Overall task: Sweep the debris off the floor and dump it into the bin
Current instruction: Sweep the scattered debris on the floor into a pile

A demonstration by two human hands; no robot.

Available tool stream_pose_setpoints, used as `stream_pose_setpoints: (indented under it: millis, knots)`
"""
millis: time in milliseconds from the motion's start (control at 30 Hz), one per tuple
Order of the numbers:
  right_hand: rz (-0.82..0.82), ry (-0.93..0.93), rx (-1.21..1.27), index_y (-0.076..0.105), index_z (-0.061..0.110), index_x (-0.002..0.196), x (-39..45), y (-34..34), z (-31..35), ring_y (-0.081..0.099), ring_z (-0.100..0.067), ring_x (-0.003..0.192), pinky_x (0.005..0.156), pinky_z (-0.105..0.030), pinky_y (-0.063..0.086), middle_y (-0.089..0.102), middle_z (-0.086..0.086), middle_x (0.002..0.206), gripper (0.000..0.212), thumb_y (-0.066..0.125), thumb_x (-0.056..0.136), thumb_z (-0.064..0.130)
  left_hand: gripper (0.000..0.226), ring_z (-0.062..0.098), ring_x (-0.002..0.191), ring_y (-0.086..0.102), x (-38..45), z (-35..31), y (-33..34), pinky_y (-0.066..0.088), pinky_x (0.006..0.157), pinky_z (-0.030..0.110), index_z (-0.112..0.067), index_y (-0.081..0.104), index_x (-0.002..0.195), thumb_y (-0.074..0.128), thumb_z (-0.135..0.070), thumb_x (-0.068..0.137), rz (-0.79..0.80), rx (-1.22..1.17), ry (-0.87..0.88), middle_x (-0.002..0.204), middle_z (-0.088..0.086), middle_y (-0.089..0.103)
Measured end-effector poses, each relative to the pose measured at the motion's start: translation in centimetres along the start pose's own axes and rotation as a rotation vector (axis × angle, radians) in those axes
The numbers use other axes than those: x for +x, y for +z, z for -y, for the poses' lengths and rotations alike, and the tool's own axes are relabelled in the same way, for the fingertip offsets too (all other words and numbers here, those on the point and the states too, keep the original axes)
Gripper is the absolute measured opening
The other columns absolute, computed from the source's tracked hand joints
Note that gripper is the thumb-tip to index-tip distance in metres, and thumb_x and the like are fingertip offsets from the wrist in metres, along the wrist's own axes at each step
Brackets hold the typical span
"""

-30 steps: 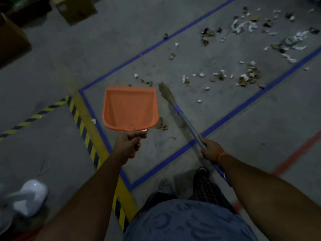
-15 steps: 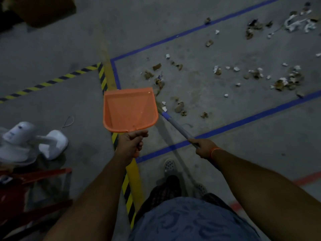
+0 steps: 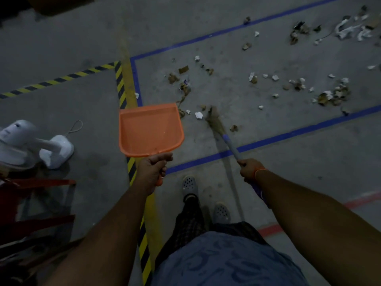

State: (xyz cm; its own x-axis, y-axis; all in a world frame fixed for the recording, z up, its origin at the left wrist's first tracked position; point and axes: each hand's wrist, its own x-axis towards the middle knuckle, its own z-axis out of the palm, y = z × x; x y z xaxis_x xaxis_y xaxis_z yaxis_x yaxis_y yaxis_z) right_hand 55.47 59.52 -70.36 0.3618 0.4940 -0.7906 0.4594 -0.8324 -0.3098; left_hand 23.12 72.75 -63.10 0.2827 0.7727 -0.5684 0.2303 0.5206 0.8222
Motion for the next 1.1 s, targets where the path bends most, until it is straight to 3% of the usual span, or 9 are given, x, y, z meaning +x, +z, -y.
stream_pose_setpoints:
  millis: [167,233,400,567,733,833,933,1000,1100]
  knots:
    - [-0.132,-0.035,0.006,0.046,0.022,0.144,-1.6,-0.8,-4.4,0.065,-0.035,0.1,0.086,-0.037,0.056,0.059,-0.018,0.131,0.057,0.052,0.089,0.013,0.037,0.019,0.058,0.042,-1.3,1.1,1.9,0.027,0.058,0.037,-0.023,0.08,0.097,0.052,0.001,0.099,0.042,0.007,0.011,0.096,0.021,0.062]
    - [-0.153,-0.065,0.0,0.046,0.025,0.144,-2.5,-0.8,-5.6,0.065,-0.036,0.101,0.09,-0.04,0.055,0.059,-0.017,0.13,0.057,0.054,0.088,0.014,0.037,0.019,0.058,0.042,-1.8,1.2,2.3,0.027,0.057,0.034,-0.022,0.08,0.097,0.052,0.001,0.099,0.053,-0.001,0.009,0.096,0.022,0.062]
    - [-0.088,-0.087,0.016,0.047,0.032,0.142,-4.8,-0.3,-7.9,0.063,-0.024,0.069,0.06,-0.026,0.054,0.064,-0.015,0.116,0.066,0.054,0.083,0.005,0.035,0.017,0.054,0.044,-2.7,1.4,2.8,0.026,0.05,0.027,-0.02,0.079,0.098,0.052,0.001,0.099,0.056,0.012,0.02,0.096,0.022,0.062]
    - [-0.001,-0.13,-0.011,0.049,0.031,0.141,-6.4,2.1,-8.7,0.06,-0.018,0.061,0.054,-0.023,0.052,0.062,-0.011,0.103,0.063,0.054,0.084,0.002,0.036,0.018,0.054,0.042,-3.4,1.7,2.8,0.025,0.052,0.031,-0.021,0.08,0.096,0.052,0.0,0.1,0.069,0.022,0.018,0.094,0.023,0.059]
    - [0.077,-0.131,-0.104,0.049,0.028,0.142,-6.7,4.7,-6.8,0.054,-0.016,0.058,0.045,-0.021,0.044,0.062,-0.016,0.122,0.061,0.051,0.087,0.001,0.028,0.015,0.053,0.05,-4.1,1.8,1.6,0.031,0.051,0.03,-0.007,0.075,0.109,0.051,0.004,0.099,0.086,0.086,0.053,0.098,0.021,0.069]
    - [0.048,-0.065,-0.083,0.051,0.025,0.14,-6.2,5.6,-6.6,0.052,-0.015,0.057,0.041,-0.02,0.041,0.062,-0.016,0.12,0.058,0.048,0.088,0.001,0.028,0.012,0.051,0.05,-4.0,1.5,0.7,0.036,0.048,0.027,0.001,0.071,0.114,0.049,0.006,0.099,0.112,0.14,0.062,0.098,0.02,0.069]
    - [-0.022,0.021,0.003,0.053,0.02,0.138,-5.5,5.7,-6.7,0.061,-0.025,0.066,0.056,-0.03,0.051,0.063,-0.018,0.116,0.055,0.05,0.087,0.001,0.032,0.016,0.05,0.047,-3.7,1.5,-0.6,0.03,0.051,0.03,-0.012,0.077,0.104,0.05,0.005,0.098,0.119,0.151,0.074,0.086,0.023,0.065]
    - [-0.08,0.059,0.059,0.054,0.017,0.138,-5.0,5.4,-6.1,0.067,-0.035,0.087,0.076,-0.038,0.058,0.063,-0.019,0.123,0.054,0.056,0.085,0.006,0.031,0.016,0.048,0.045,-3.8,1.6,-1.2,0.027,0.047,0.026,-0.012,0.076,0.103,0.05,0.004,0.099,0.117,0.137,0.068,0.074,0.017,0.063]
    - [-0.169,0.069,0.092,0.055,0.018,0.138,-4.3,5.4,-4.5,0.066,-0.038,0.102,0.093,-0.044,0.055,0.064,-0.019,0.124,0.057,0.059,0.081,0.013,0.03,0.014,0.049,0.047,-3.9,1.8,-2.4,0.028,0.049,0.027,-0.01,0.076,0.104,0.05,0.004,0.099,0.104,0.111,0.077,0.074,0.008,0.069]
